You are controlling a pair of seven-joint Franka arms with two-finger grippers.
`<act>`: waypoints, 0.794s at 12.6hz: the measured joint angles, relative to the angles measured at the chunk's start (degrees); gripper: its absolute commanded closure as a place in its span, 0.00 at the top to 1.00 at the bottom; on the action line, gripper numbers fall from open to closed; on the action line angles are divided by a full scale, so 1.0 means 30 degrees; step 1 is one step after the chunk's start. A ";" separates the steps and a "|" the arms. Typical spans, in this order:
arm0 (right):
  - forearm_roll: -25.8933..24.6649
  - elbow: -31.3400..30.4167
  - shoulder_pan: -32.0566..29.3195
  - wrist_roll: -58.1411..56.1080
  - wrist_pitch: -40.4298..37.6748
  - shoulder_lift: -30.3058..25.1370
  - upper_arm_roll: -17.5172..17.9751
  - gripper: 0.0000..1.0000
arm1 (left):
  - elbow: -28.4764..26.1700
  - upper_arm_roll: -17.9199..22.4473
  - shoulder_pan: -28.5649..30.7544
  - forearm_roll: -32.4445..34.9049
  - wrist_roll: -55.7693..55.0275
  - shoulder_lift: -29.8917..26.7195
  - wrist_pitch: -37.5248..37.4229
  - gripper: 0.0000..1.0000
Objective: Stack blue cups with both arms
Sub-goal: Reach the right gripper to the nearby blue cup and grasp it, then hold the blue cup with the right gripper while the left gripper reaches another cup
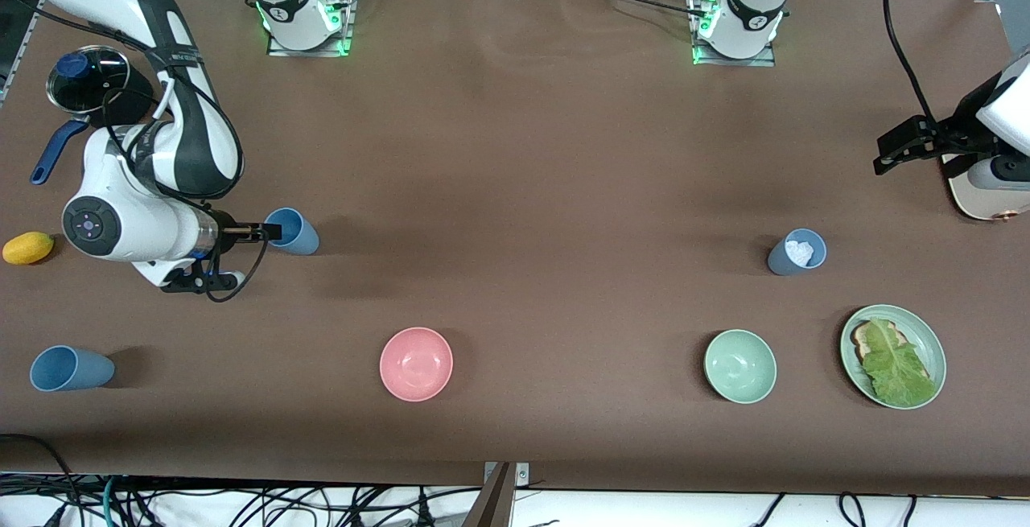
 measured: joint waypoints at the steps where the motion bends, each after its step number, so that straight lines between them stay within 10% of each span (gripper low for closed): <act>1: 0.0000 -0.0282 -0.0002 0.0001 0.0267 -0.0061 -0.0004 1.00 | 0.0000 0.0000 -0.0002 0.0000 0.0000 0.0000 0.0000 1.00; 10: 0.0000 -0.2293 -0.0016 0.0005 0.2458 -0.0231 -0.0046 0.98 | 0.0000 -0.0016 -0.0044 0.0000 0.0000 0.0003 -0.0001 1.00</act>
